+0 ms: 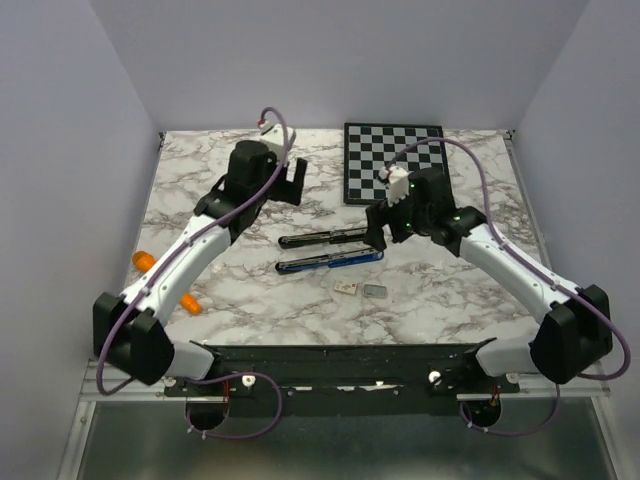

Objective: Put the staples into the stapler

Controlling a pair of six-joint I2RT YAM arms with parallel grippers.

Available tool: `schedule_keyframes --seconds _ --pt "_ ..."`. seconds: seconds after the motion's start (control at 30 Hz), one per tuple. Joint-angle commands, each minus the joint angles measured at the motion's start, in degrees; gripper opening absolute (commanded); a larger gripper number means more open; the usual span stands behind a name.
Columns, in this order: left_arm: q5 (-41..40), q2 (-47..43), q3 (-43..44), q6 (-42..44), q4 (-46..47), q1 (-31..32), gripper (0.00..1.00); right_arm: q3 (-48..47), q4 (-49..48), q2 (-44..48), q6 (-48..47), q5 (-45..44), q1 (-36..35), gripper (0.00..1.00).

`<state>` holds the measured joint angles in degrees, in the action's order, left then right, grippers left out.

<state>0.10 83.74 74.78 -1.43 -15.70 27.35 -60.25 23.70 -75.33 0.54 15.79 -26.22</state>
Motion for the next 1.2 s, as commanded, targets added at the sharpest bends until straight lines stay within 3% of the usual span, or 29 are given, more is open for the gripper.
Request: schedule_keyframes --seconds 0.0,0.23,0.3,0.77,0.93,1.17 --pt "-11.42 -13.56 -10.34 -9.29 0.32 -2.56 0.99 -4.34 6.09 -7.54 -9.22 -4.71 -4.71 0.93" --pt "-31.38 -26.08 -26.51 -3.84 3.64 -3.27 0.99 -13.57 11.18 -22.13 -16.08 -7.88 -10.69 0.83" --pt "-31.04 -26.7 -30.4 -3.75 5.33 -3.27 0.99 -17.52 14.34 -26.86 -17.49 -8.32 -11.48 0.83" --pt "-26.91 -23.81 -27.94 -4.28 5.33 -3.18 0.99 -27.38 19.36 -38.13 -23.47 -6.12 -13.77 0.77" --pt "-26.9 -23.1 -27.94 -4.46 5.33 -3.18 0.99 -26.85 16.03 -37.43 -23.39 -7.53 -13.77 0.76" --pt "-27.34 -21.96 -28.2 -4.28 5.51 -3.18 0.99 -33.96 13.47 -42.0 -24.62 -13.06 -13.69 0.73"
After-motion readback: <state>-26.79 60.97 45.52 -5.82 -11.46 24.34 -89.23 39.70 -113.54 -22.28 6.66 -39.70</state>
